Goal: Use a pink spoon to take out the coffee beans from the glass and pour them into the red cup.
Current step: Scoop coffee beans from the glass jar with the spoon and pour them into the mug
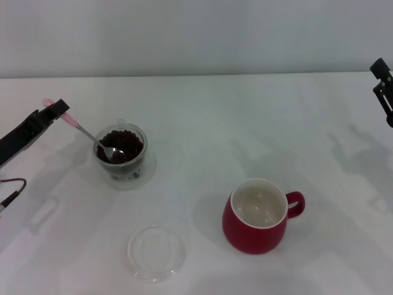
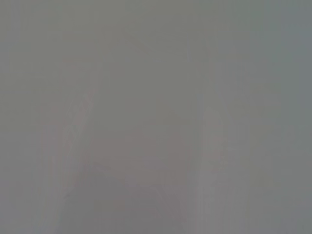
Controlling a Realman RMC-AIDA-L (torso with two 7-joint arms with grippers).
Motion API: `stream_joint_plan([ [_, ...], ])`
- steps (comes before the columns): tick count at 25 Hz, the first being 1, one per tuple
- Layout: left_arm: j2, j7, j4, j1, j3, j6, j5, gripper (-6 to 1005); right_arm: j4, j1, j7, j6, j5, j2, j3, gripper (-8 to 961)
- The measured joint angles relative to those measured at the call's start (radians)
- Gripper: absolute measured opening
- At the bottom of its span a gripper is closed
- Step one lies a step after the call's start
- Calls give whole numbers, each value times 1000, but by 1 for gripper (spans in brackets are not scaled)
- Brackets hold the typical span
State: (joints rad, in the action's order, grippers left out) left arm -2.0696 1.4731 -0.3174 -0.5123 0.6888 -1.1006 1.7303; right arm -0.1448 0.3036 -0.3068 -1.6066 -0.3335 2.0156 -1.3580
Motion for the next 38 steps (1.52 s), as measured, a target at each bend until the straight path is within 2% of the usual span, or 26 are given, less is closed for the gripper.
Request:
stream_joint_plan([
  [20,3,-35,25,5,-2,-41,93,124,9,-1,0,15,3,0,2,516],
  [31,19,-81,24,23,5,-201,81,125,-2,6,7,39,4,0,6,516],
  [38,27,-119,16,2,7,-280,23,124,-10,17,10,50,8,-2,17,516],
])
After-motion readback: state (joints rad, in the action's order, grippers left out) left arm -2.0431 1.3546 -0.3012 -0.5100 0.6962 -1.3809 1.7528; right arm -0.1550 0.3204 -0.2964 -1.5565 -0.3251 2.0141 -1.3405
